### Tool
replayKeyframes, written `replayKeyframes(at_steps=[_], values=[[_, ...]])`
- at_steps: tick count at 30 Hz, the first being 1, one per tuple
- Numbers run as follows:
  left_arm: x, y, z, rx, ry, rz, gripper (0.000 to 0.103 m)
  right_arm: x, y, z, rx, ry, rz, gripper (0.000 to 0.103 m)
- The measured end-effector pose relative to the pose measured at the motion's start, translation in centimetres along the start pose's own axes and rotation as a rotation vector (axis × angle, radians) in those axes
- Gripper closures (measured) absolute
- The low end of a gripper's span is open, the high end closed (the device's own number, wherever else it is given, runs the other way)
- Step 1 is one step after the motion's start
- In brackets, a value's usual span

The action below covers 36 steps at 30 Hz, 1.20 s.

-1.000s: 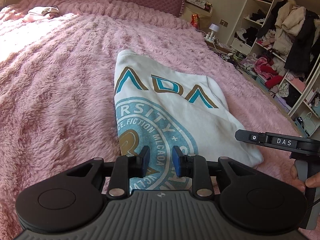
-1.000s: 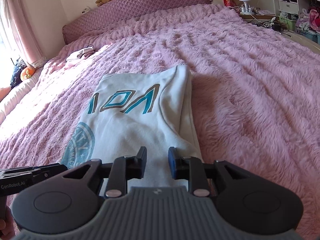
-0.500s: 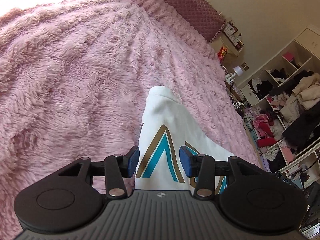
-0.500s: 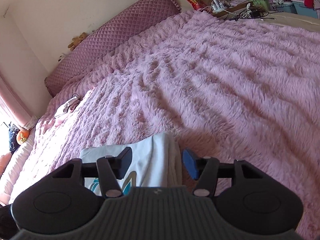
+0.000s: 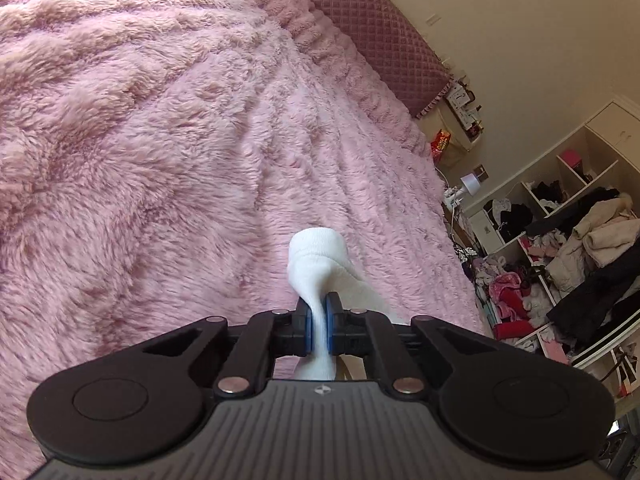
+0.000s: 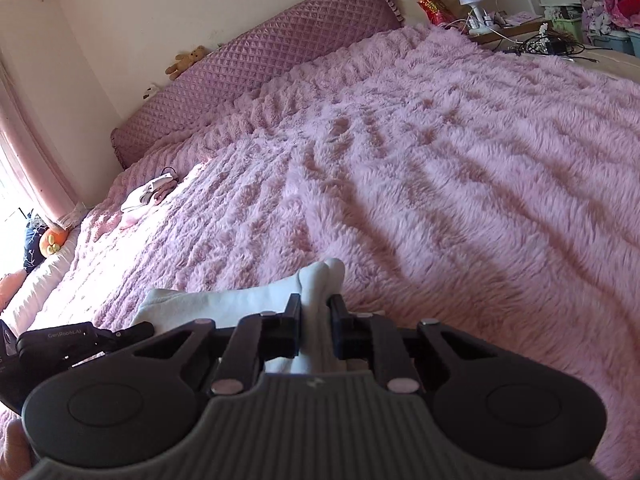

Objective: Fold small clothes

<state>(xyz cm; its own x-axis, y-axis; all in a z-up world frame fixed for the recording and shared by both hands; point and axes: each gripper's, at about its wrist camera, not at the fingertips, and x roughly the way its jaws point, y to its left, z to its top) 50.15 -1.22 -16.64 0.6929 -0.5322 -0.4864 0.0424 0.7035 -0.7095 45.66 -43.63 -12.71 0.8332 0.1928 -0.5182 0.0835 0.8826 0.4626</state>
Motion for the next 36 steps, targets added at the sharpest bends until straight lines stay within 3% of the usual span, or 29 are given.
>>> replayKeyframes(at_steps=[3,7,12,16,19,23,25,29,31,32,36], values=[[0.9,0.8,-0.3,-0.016,0.021,0.058,0.096,2.0,-0.5,-0.8,0.000,0.060,-0.071,0.089],[-0.5,1.7,0.1,-0.111,0.010,-0.013,0.089,1.4,-1.8,-0.5,0.065,0.063,-0.061,0.067],[-7.9,3.0,-0.4,-0.090,0.059,-0.125,0.087,-6.0,-2.3,-1.6,0.000,0.066,0.053,0.064],[-14.5,2.9,-4.9,-0.046,0.115,-0.130,0.082,-12.8,-3.0,-5.2,-0.011,0.112,0.088,0.060],[-17.6,3.5,-8.8,-0.081,0.170,-0.130,0.079,-16.3,-3.1,-8.4,0.006,0.148,0.091,0.058],[-17.5,4.4,-12.3,-0.169,0.254,-0.160,0.079,-18.2,-2.5,-11.7,0.026,0.164,0.072,0.055],[-16.9,4.6,-12.9,-0.195,0.255,-0.164,0.079,-18.5,-2.3,-12.6,0.054,0.162,0.071,0.054],[-15.7,5.7,-13.2,-0.306,0.249,-0.199,0.066,-18.5,-1.6,-13.3,0.067,0.148,0.044,0.052],[-14.9,6.6,-13.4,-0.377,0.272,-0.238,0.058,-18.5,-1.5,-13.2,0.077,0.149,0.042,0.060],[-14.4,7.2,-13.3,-0.415,0.284,-0.237,0.053,-18.5,-1.4,-13.1,0.079,0.153,0.034,0.062],[-14.0,8.0,-12.6,-0.417,0.284,-0.186,0.057,-19.1,-1.8,-12.9,0.114,0.143,0.031,0.064]])
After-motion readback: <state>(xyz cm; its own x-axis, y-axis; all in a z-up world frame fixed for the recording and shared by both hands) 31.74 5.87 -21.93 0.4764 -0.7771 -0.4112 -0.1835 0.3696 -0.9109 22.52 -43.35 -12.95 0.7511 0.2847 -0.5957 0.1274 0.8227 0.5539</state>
